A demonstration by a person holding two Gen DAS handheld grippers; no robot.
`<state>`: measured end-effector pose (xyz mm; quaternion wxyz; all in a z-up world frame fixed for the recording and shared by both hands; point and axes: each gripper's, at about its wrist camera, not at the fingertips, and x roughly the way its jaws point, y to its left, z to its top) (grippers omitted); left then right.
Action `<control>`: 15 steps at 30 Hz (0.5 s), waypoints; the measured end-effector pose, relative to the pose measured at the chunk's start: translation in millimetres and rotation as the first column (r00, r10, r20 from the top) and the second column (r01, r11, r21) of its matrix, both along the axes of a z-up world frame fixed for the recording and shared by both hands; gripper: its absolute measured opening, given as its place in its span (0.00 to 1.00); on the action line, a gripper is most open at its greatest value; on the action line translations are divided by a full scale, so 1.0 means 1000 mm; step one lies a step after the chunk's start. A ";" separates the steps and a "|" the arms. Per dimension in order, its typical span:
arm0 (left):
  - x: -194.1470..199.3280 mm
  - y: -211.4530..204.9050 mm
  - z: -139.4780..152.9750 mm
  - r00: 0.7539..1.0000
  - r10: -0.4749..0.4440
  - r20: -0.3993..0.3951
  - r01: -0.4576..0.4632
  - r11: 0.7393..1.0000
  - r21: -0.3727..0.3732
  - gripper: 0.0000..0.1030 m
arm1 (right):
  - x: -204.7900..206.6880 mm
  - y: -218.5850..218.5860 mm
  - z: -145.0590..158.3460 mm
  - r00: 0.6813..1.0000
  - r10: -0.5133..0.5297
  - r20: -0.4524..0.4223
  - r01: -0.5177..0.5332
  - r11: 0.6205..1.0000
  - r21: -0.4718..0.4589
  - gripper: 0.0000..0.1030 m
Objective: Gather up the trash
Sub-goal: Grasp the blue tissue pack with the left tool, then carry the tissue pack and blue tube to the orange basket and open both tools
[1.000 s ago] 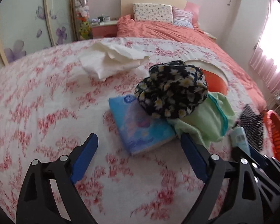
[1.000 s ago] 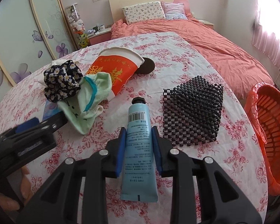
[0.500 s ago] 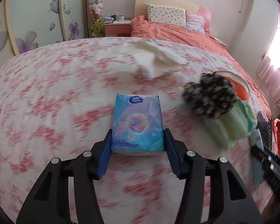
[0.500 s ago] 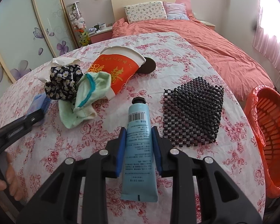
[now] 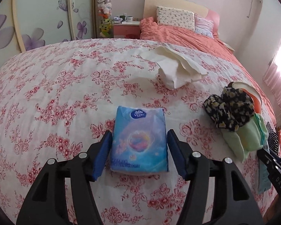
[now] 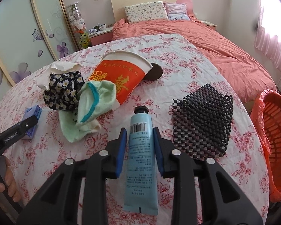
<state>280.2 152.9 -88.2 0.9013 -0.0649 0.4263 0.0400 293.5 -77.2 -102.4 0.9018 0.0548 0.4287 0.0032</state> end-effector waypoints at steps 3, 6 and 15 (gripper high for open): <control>-0.002 -0.002 0.000 1.000 0.002 0.002 -0.002 1.000 0.002 0.59 | 0.000 -0.001 0.000 1.000 0.000 0.000 0.000 1.000 0.001 0.29; -0.002 -0.002 0.000 1.000 0.002 0.001 -0.002 1.000 0.004 0.59 | 0.000 0.000 0.000 1.000 -0.001 -0.001 0.001 1.000 -0.003 0.29; 0.001 -0.005 -0.002 1.000 0.009 -0.013 -0.009 0.999 0.038 0.62 | -0.002 -0.001 -0.001 1.000 -0.004 -0.004 0.003 1.000 -0.011 0.29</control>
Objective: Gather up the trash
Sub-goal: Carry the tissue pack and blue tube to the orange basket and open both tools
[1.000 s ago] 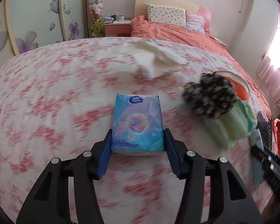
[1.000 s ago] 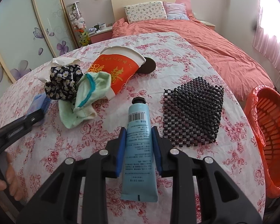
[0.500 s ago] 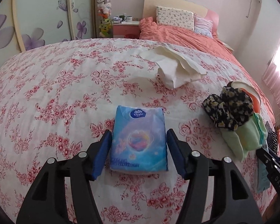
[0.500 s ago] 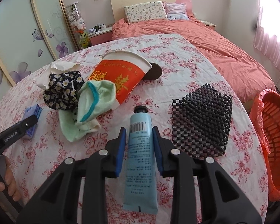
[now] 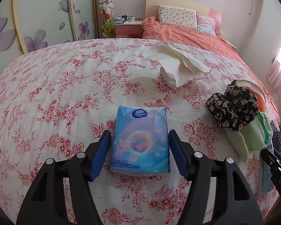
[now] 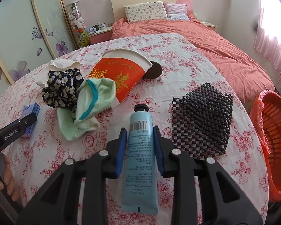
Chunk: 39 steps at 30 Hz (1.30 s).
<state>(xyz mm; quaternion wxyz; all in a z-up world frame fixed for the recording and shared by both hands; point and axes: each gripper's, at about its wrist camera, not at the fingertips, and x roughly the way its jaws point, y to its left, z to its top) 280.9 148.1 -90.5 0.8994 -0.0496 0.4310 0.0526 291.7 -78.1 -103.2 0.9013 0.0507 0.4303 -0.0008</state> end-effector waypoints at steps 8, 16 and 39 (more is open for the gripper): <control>0.001 -0.002 0.001 1.000 -0.013 0.002 0.013 1.000 -0.005 0.63 | -0.001 -0.001 -0.001 1.000 0.000 0.006 0.000 1.000 0.024 0.29; 0.009 -0.004 0.000 1.000 -0.019 -0.005 0.019 1.000 0.016 0.63 | 0.006 0.004 0.000 1.000 0.010 0.003 -0.010 1.000 0.005 0.27; -0.015 -0.020 0.044 0.993 -0.083 0.083 0.083 0.997 0.004 0.51 | -0.027 -0.014 0.047 0.994 0.030 0.102 -0.037 0.997 0.067 0.25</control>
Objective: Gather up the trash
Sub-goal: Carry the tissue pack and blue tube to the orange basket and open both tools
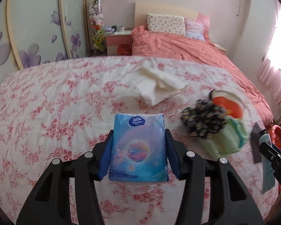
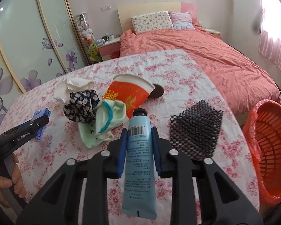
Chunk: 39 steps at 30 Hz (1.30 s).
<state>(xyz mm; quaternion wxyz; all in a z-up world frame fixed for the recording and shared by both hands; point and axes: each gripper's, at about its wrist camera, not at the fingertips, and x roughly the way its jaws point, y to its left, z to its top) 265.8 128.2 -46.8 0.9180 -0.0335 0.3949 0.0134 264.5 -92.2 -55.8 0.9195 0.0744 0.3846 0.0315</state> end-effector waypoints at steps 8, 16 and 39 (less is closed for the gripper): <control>-0.017 -0.037 0.037 0.994 -0.082 0.073 0.083 0.996 -0.013 0.51 | -0.025 -0.031 0.029 0.997 -0.043 0.067 0.042 0.999 0.018 0.25; -0.035 -0.093 0.062 0.970 -0.205 0.132 0.209 0.978 -0.015 0.51 | -0.058 -0.077 0.056 0.984 -0.112 0.141 0.108 0.994 0.037 0.25; -0.058 -0.280 0.058 0.819 -0.555 0.143 0.567 0.822 -0.057 0.51 | -0.123 -0.239 0.062 0.894 -0.403 0.195 0.394 0.915 0.089 0.25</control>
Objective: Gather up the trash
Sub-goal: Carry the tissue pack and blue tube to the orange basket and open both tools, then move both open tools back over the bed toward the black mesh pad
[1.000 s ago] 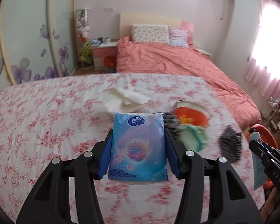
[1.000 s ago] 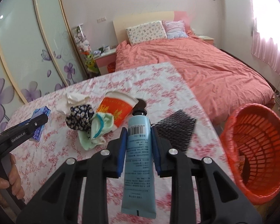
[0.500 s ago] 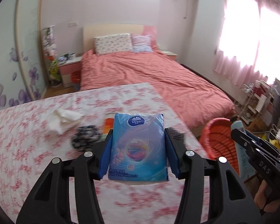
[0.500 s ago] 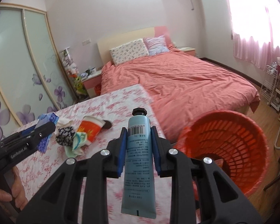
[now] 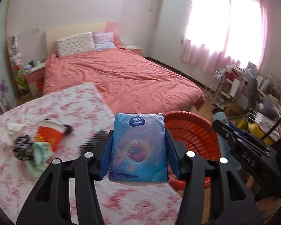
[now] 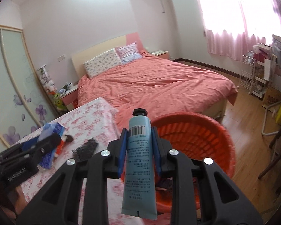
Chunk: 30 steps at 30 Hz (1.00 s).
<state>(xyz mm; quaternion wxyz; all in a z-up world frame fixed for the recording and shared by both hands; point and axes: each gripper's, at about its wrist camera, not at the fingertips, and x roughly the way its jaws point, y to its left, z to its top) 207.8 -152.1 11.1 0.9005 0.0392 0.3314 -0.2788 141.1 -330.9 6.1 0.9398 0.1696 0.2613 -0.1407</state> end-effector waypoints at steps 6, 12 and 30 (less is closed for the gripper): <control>-0.001 -0.042 -0.010 0.997 -0.077 -0.016 0.077 0.997 0.005 0.51 | -0.009 -0.034 -0.008 0.998 -0.056 -0.003 0.056 0.998 0.014 0.25; 0.002 -0.074 -0.020 0.990 -0.135 -0.040 0.135 0.991 0.009 0.51 | -0.007 -0.063 -0.020 0.996 -0.089 -0.008 0.089 0.995 0.037 0.25; 0.014 -0.070 -0.052 0.995 -0.037 -0.091 0.047 0.993 0.109 0.75 | 0.002 -0.084 -0.042 0.991 -0.127 -0.040 0.129 0.991 0.035 0.54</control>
